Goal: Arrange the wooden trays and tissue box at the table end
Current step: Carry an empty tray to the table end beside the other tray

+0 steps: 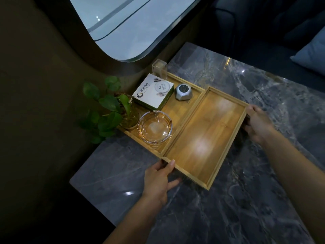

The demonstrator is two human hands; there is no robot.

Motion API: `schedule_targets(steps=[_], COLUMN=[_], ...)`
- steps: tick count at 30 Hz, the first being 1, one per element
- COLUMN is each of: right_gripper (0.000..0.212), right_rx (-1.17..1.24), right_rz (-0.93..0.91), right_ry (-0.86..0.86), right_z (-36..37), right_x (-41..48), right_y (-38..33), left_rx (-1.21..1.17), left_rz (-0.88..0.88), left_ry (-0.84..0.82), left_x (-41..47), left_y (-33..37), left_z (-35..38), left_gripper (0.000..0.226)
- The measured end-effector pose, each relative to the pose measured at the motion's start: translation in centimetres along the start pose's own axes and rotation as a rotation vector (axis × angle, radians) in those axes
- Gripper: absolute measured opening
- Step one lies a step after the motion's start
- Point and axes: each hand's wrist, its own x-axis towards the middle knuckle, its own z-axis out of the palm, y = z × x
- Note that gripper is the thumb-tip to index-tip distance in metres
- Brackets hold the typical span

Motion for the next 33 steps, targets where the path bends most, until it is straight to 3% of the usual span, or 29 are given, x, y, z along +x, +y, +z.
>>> schedule_targets(steps=[5,12,13,17,19,21,24,29,33], right_gripper=[0.022,0.023,0.022,0.031,0.039,0.045,0.054,0.048,0.041], right_rx=[0.005,-0.016,-0.039,-0.180,-0.359,-0.485,-0.612,-0.664,-0.724], right_rz=[0.004,0.005,0.003,-0.041,-0.141,-0.219,-0.274,-0.344,-0.465], right_ry=[0.030,0.019,0.015,-0.010,0.013,0.037,0.018,0.036,0.170], right_z=[0.1,-0.1,-0.3,-1.0,-1.7,-2.8,-5.3,-10.6,-16.1], right_x=[0.0,0.0,0.1,0.2,-0.2,-0.8,-2.1,-4.7,-7.0], right_y=[0.0,-0.2,-0.2,-0.4,-0.8,-1.4,-2.3,-4.4,-6.4], left_rx=[-0.016,0.135,0.256,1.195,1.354,1.317,1.264,1.369,1.314], left_rz=[-0.027,0.004,0.021,0.230,0.374,0.547,0.731,0.962,1.102], left_ry=[0.016,0.034,0.038,0.077,0.220,0.312,0.203,-0.076,-0.237], left_x=[-0.1,-0.6,-0.9,-1.3,-1.9,-2.7,-3.1,-2.6,-2.6], left_y=[0.1,0.6,0.9,3.7,5.4,6.9,7.6,6.4,4.5], left_z=[0.4,0.1,0.0,-1.4,-1.4,-0.2,4.1,14.6,23.1], left_gripper=[0.019,0.033,0.035,0.042,0.040,0.037,0.036,0.044,0.035])
